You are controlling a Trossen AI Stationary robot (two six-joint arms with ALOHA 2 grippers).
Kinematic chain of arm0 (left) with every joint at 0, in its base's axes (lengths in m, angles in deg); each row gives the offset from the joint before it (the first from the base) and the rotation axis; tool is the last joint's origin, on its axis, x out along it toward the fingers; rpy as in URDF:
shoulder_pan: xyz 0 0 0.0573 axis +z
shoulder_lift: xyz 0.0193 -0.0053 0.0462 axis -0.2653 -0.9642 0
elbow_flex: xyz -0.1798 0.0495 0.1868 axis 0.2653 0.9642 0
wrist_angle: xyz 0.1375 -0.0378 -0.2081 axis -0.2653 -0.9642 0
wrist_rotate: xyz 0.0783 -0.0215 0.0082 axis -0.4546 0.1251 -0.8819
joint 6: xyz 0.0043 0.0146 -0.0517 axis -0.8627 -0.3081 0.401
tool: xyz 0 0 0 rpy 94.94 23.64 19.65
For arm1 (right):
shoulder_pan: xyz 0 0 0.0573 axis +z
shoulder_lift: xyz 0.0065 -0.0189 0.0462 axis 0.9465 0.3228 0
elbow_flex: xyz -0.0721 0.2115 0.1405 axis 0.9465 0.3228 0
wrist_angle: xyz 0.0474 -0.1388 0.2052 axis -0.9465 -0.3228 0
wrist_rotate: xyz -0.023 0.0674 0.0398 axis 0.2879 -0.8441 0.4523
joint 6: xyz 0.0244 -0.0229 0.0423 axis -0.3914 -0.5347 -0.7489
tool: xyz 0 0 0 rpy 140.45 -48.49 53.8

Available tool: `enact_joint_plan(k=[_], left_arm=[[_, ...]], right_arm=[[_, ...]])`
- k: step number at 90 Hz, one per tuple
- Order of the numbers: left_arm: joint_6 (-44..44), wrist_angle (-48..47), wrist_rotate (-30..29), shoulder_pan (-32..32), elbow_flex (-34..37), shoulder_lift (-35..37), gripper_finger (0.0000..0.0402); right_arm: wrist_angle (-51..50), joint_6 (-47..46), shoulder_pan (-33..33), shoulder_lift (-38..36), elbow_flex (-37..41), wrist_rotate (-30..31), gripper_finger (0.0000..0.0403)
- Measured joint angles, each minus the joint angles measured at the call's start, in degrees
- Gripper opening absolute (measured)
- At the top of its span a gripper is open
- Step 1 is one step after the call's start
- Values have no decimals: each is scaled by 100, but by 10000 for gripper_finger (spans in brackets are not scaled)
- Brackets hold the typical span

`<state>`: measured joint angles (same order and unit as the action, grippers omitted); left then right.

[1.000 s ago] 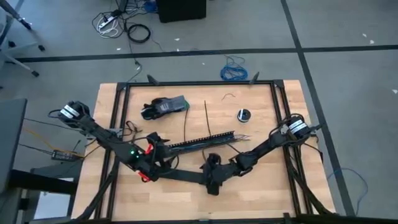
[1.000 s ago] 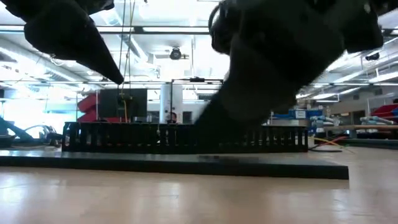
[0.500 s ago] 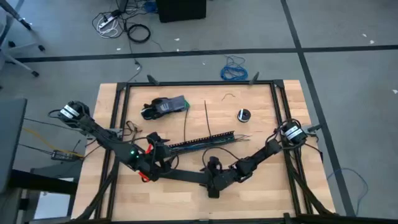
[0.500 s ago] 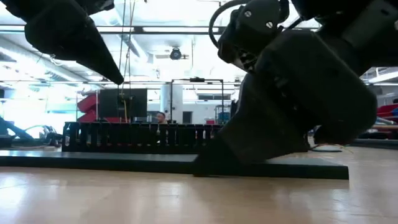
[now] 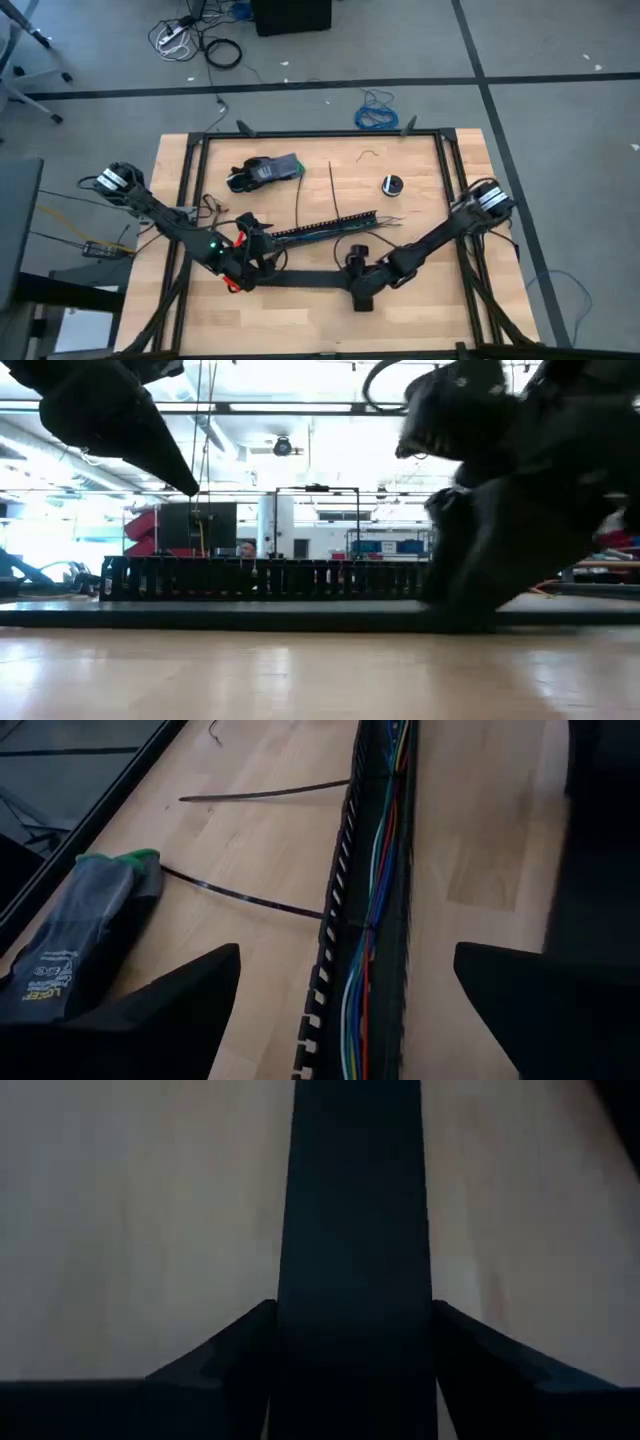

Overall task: Ziptie cables
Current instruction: Close the black cable duct

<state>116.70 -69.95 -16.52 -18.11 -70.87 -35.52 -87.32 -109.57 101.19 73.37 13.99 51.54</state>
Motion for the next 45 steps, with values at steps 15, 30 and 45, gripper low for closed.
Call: enact_joint_plan(k=[15, 30, 45], left_arm=[[-111, 6, -7, 2, -1, 0, 364], [-117, 7, -11, 2, -1, 0, 364], [-119, 9, -13, 2, -1, 0, 364]], right_arm=[[-755, -94, 5, -618, -4, -29, 227], [-991, -29, 75, -1160, -11, -31, 218], [-1096, 36, 223, -1587, -18, 76, 226]])
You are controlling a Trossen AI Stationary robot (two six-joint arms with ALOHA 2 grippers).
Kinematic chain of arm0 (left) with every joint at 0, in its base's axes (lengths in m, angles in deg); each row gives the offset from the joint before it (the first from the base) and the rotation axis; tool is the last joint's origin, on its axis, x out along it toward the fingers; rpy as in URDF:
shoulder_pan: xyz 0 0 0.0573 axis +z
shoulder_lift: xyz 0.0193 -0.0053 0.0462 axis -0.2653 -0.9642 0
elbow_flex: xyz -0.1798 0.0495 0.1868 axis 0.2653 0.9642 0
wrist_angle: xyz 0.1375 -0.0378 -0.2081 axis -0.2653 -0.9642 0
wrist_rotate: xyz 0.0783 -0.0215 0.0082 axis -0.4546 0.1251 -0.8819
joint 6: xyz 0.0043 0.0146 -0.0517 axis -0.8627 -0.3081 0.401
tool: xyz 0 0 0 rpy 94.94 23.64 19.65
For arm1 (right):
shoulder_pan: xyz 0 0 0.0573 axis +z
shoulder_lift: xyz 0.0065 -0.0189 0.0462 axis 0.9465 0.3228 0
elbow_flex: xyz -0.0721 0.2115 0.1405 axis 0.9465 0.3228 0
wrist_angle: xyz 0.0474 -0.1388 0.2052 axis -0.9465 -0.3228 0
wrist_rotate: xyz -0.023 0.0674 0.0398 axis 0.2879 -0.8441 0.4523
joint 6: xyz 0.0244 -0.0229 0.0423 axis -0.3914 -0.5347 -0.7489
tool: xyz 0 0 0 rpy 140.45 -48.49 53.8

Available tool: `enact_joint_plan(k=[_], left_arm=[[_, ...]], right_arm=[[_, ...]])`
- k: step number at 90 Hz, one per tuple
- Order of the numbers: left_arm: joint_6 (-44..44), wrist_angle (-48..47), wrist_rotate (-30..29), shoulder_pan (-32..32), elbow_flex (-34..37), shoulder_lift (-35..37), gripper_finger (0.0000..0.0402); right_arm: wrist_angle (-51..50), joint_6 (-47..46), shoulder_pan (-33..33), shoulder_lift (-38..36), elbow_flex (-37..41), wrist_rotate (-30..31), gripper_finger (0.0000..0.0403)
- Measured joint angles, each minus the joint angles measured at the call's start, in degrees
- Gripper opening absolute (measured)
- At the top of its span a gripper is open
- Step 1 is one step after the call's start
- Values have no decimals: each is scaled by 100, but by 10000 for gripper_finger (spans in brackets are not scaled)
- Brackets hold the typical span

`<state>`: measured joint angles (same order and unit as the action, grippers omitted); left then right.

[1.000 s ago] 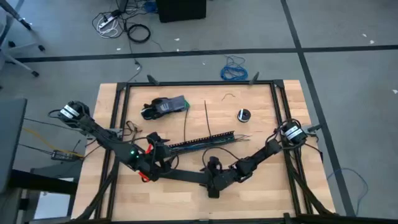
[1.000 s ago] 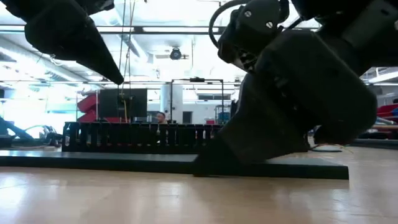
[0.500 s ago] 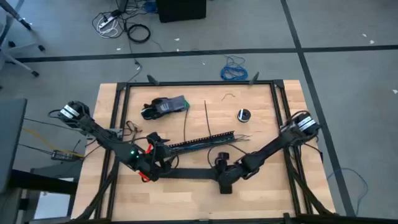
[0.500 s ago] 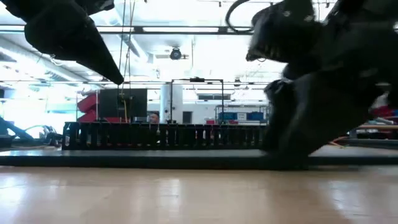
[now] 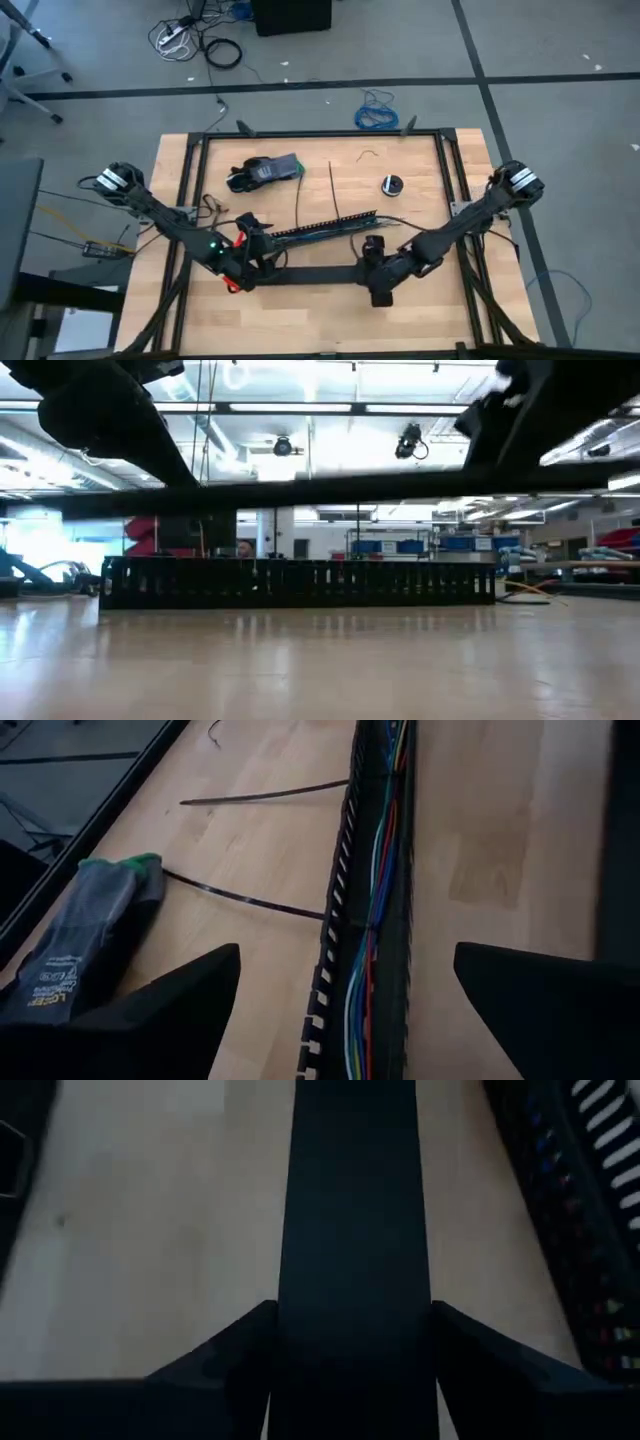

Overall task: Ziptie cables
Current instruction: Close the black cable duct

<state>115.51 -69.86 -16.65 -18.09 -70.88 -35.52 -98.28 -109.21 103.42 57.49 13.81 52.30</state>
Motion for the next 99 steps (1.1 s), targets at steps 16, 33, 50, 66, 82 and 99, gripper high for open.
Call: enact_joint_plan(k=[16, 33, 50, 66, 82, 99], left_arm=[[-36, 70, -168, 0, 0, 0, 364], [-692, 648, -208, 1, 0, 0, 364], [-1561, 1271, -588, 49, -25, 81, 364], [-2031, 1300, -647, 135, -129, 418, 364], [-2238, 1247, -651, 280, -129, 729, 364], [-2268, 1157, -651, 412, -127, 832, 364]], right_arm=[[-651, 3, 6, -281, -8, 396, 219], [-939, 296, -415, -351, -8, 351, 222], [-878, 956, -991, -353, -8, 38, 216], [-474, 1733, -1539, -353, -8, -618, 219], [-210, 2520, -2189, -353, -8, -1461, 216], [-102, 3018, -2849, -354, 13, -2223, 216]])
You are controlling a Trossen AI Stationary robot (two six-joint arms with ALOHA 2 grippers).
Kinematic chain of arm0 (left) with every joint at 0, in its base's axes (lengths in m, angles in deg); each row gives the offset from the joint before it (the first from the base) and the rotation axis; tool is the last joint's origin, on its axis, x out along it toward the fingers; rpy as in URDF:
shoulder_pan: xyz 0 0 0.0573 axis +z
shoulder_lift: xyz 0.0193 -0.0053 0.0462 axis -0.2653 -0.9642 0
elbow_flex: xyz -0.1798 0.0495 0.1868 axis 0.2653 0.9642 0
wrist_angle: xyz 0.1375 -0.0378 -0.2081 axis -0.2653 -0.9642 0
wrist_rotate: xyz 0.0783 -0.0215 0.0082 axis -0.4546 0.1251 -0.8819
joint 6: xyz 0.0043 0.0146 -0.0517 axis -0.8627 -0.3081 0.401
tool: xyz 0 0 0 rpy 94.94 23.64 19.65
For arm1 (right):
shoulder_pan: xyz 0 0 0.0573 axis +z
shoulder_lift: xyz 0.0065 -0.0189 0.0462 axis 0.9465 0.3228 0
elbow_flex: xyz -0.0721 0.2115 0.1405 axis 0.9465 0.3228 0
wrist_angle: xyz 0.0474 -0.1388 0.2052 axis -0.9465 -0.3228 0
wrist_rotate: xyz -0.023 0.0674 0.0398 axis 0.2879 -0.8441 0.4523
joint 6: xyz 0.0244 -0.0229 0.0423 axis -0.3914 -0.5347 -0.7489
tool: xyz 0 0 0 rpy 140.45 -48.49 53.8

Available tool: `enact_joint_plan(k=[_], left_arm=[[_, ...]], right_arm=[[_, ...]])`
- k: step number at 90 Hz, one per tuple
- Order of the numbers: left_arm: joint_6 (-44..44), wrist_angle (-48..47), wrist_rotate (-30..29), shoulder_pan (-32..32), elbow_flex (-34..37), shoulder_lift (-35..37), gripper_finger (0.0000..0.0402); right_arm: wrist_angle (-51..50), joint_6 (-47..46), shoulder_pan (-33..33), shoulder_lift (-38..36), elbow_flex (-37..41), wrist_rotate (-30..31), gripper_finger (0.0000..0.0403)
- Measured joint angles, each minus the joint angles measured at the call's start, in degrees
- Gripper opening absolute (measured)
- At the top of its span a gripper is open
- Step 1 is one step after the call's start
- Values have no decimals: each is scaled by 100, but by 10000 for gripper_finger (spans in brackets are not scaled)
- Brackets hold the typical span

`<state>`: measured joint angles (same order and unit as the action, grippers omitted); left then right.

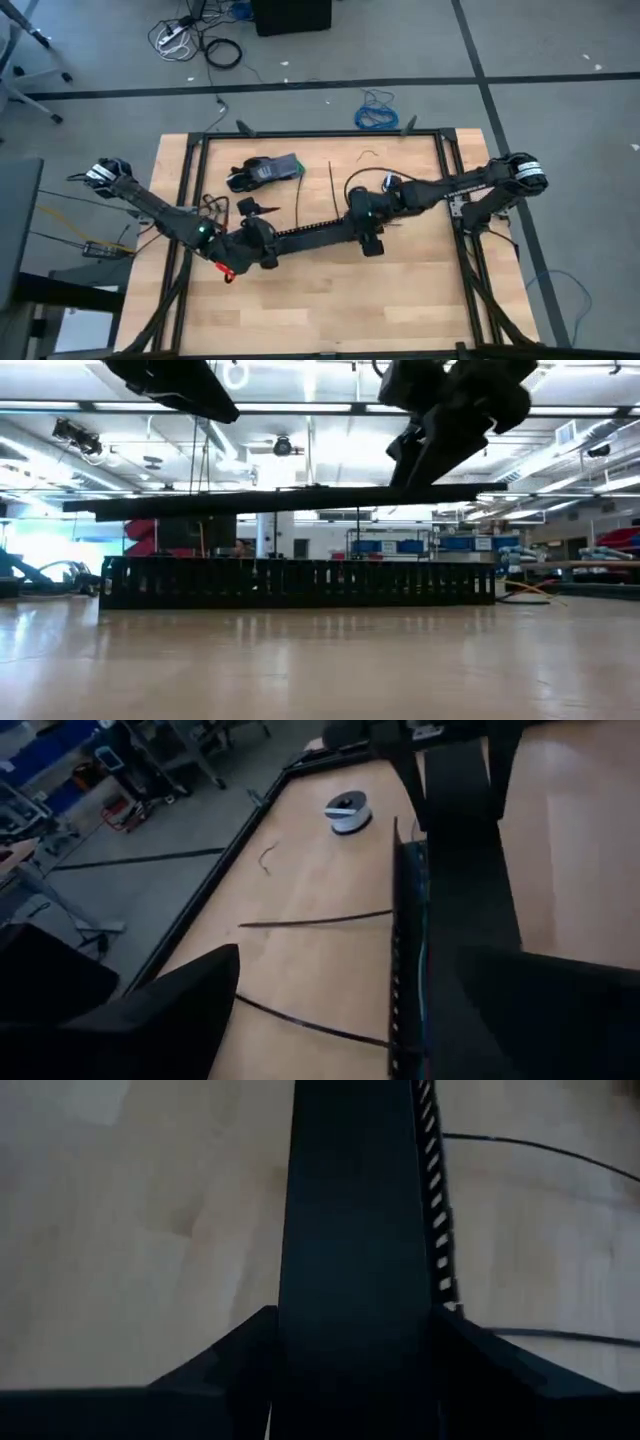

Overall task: Ziptie cables
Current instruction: Close the black cable duct

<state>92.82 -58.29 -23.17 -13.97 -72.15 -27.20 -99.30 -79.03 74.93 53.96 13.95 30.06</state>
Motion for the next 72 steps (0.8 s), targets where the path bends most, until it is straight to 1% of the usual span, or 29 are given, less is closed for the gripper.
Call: enact_joint_plan(k=[21, 37, 44, 53, 72], left_arm=[[9, -239, 2, 197, 23, -2, 364], [-27, -278, 20, 416, 26, 38, 364], [-129, -325, 34, 511, 26, 38, 364], [-138, -403, 40, 662, 26, 38, 364], [-198, -431, 245, 881, 28, 37, 364]], right_arm=[[482, 203, -690, -32, 487, -535, 215], [942, 278, -945, -32, 777, -1090, 210], [1037, 320, -994, -34, 849, -1101, 204], [1125, 403, -1067, -32, 920, -1099, 188], [1287, 472, -1116, -50, 953, -1178, 138]])
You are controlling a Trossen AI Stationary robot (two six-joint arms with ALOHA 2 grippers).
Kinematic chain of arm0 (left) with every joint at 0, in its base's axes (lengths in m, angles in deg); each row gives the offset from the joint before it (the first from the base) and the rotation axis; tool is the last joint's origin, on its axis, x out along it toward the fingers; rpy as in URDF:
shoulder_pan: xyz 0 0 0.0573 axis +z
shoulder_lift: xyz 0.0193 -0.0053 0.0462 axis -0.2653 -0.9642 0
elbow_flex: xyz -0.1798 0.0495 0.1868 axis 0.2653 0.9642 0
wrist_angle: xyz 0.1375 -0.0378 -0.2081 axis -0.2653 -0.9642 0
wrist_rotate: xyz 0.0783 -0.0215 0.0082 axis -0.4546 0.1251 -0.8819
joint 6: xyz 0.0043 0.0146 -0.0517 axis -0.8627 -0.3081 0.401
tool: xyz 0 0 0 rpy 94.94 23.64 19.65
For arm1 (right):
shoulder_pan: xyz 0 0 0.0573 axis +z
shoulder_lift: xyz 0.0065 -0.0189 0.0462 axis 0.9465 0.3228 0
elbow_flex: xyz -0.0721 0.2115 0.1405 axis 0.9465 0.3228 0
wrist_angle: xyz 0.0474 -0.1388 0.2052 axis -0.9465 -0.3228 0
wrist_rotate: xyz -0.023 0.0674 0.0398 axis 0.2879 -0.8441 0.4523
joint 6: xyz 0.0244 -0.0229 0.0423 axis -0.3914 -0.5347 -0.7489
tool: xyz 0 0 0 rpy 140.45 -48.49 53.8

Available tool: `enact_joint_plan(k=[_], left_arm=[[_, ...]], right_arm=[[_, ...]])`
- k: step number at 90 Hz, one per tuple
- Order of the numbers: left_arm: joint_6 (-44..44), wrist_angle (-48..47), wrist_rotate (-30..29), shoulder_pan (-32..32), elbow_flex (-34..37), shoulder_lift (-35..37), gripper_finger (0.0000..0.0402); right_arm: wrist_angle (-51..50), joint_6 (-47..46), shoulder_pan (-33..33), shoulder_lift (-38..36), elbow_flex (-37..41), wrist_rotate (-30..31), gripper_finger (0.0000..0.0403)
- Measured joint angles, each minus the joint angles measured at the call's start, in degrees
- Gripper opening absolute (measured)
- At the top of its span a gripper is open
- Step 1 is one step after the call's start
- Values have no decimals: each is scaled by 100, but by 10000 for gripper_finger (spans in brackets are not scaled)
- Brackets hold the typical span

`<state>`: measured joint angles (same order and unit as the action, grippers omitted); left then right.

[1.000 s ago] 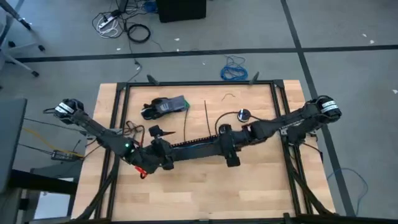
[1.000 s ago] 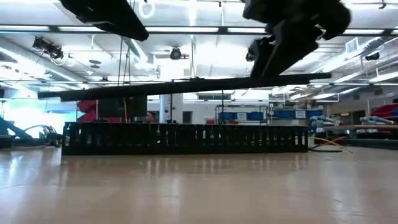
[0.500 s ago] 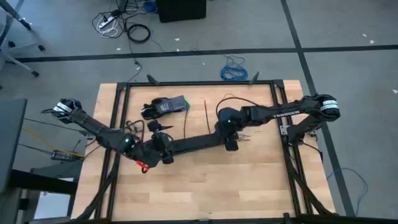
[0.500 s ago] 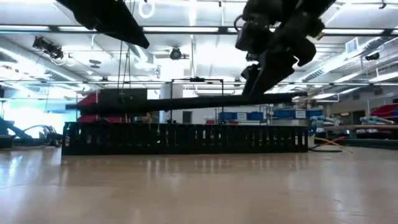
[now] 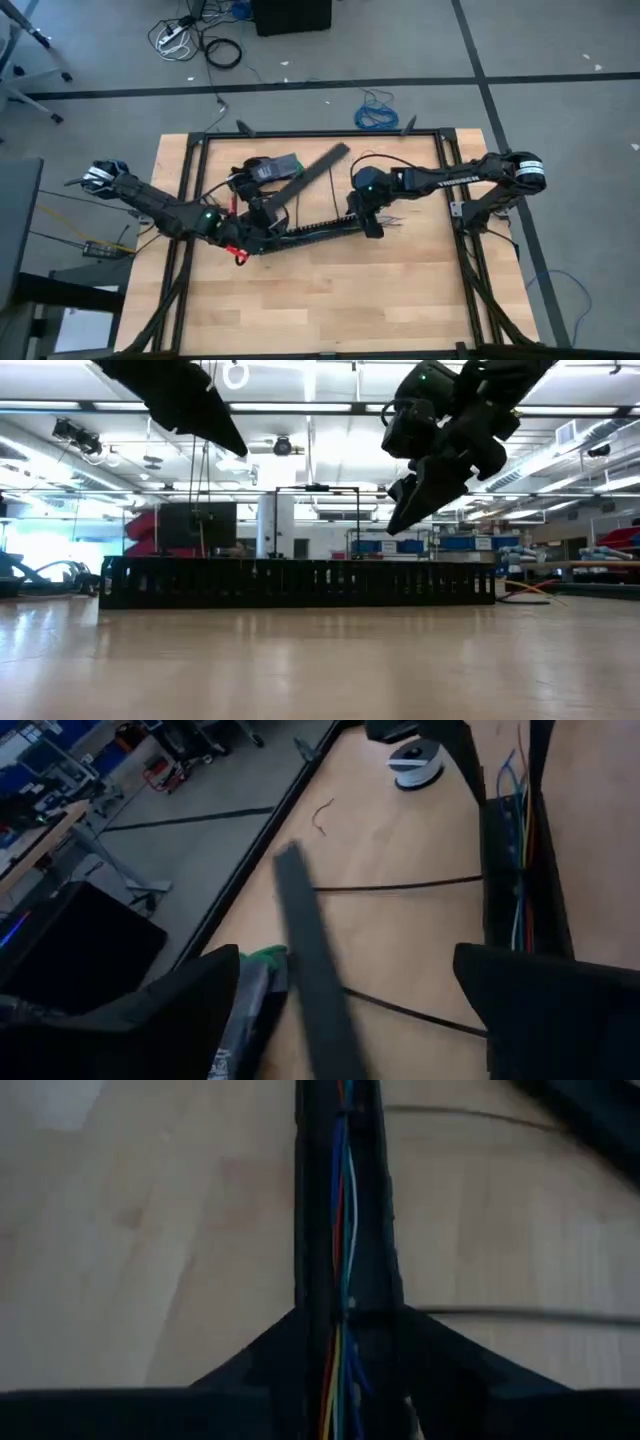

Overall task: Ziptie cables
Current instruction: Close the black cable duct

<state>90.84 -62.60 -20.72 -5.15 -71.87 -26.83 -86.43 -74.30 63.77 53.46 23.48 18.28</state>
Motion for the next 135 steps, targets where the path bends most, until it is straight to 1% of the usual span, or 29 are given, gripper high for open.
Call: enact_joint_plan(k=[14, 23, 28, 32, 45, 49, 54, 59, 62, 68, 73, 83, 90, 99, 104, 108, 112, 115, 117, 122, 125, 128, 135], left_arm=[[9, 100, 189, 177, 2, -1, 364], [199, 156, 591, 438, 2, -1, 364], [207, 76, 584, 565, 2, -4, 364], [209, 21, 557, 667, 2, -4, 364], [176, -3, 538, 981, 2, -4, 364], [91, -3, 540, 1057, 2, -4, 364], [26, 36, 570, 1159, 2, -4, 364], [-93, 81, 590, 1245, 2, -4, 364], [-162, 124, 592, 1288, 2, -4, 364], [-251, 142, 642, 1376, 2, -4, 364], [-287, 126, 742, 1449, 4, -4, 364], [-397, 126, 982, 1571, 4, -4, 364], [-411, 111, 1040, 1616, 4, -4, 364], [-418, 101, 1111, 1683, 4, -5, 364], [-408, 113, 1113, 1718, 4, -6, 364], [-405, 95, 1113, 1746, 4, -4, 364], [-405, 105, 1113, 1767, 4, -5, 364], [-404, 97, 1112, 1782, 4, -4, 364], [-403, 94, 1111, 1794, 4, -5, 364], [-423, 89, 1111, 1799, 4, -5, 364], [-469, 91, 1108, 1799, 4, -6, 364], [-514, 95, 1108, 1799, 4, -4, 364], [-535, 93, 1108, 1799, 4, -4, 364]], right_arm=[[404, 150, -38, -70, 0, 35, 123], [598, 176, -169, -68, -58, 403, 124], [660, 236, -281, -48, -139, 651, 128], [774, 307, -392, -48, -194, 735, 131], [1183, 688, -852, -48, -436, 731, 138], [1379, 797, -1051, -43, -562, 646, 138], [1640, 843, -1356, -21, -742, 206, 138], [1819, 772, -1698, 140, -1030, -528, 134], [1756, 640, -1934, 260, -1220, -1019, 131], [1666, 438, -2348, 704, -1752, -1792, 123], [1317, 314, -2673, 1168, -2305, -2363, 116], [338, 163, -3136, 2333, -3767, -3457, 111], [-358, 289, -3338, 3059, -4820, -3796, 111], [-978, 810, -3492, 3807, -6007, -3803, 111], [-1312, 1206, -3535, 4118, -6465, -3745, 111], [-1380, 1609, -3554, 4310, -6740, -3645, 111], [-1415, 1887, -3540, 4426, -6898, -3508, 111], [-1414, 1899, -3510, 4455, -6966, -3289, 110], [-1410, 1746, -3494, 4457, -6986, -3078, 110], [-1430, 884, -3429, 4455, -7005, -2605, 110], [-1470, 729, -3404, 4455, -7007, -2467, 110], [-1657, 846, -3368, 4455, -7007, -2460, 110], [-2054, 1660, -3243, 4455, -7005, -2408, 110]])
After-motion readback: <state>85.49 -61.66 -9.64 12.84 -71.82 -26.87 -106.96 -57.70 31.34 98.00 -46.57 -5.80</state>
